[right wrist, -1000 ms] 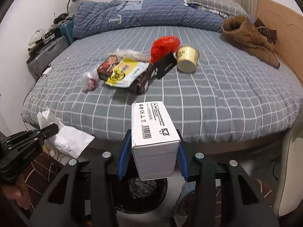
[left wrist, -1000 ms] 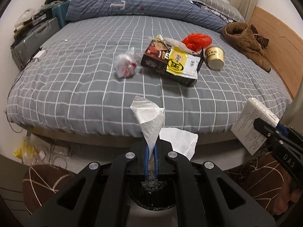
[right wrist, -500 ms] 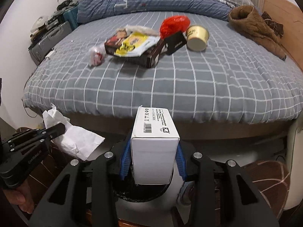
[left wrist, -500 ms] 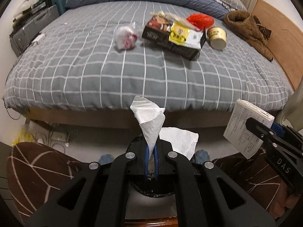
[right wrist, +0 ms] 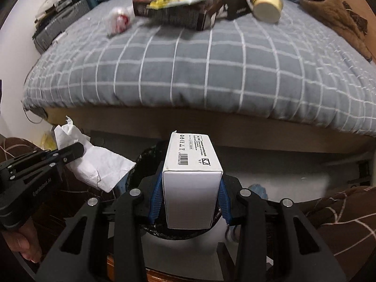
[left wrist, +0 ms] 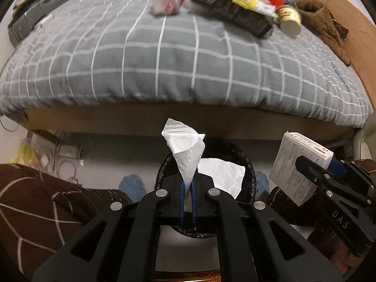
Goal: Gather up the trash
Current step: 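Carry the tissues and white box with both tools over the black bin, then open the right tool to drop the box while the left tool drops the tissues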
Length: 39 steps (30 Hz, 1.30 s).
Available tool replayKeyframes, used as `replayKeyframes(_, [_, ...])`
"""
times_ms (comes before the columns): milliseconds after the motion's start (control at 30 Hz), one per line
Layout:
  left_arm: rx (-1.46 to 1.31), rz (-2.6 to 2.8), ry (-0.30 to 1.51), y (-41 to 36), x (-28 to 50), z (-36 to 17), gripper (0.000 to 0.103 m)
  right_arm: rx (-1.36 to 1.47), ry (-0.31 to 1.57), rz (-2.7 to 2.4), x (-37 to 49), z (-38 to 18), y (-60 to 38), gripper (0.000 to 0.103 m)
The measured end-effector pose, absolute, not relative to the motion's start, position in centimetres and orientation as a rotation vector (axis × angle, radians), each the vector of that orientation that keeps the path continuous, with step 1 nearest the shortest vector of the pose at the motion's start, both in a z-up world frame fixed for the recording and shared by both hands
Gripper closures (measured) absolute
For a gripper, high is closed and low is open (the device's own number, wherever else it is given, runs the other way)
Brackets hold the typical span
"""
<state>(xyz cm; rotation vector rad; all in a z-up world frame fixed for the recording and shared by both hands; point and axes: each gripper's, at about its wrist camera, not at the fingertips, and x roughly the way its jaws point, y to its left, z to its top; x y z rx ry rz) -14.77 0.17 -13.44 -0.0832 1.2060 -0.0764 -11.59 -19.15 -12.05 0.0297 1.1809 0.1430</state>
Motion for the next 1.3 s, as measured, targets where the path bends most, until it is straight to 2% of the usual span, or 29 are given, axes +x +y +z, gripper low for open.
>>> replayKeyframes(800, [-0.055, -0.090, 1.367, 0.5, -11.1, -22.2, 0.099, 0.043, 1.387, 0.178, -8.3, -22.6, -16.8, 0.064])
replayKeyframes(1300, [-0.086, -0.021, 1.397, 3.1, -11.5, -23.3, 0.099, 0.025, 1.440, 0.221, -7.9, -24.8, -14.9, 0.062])
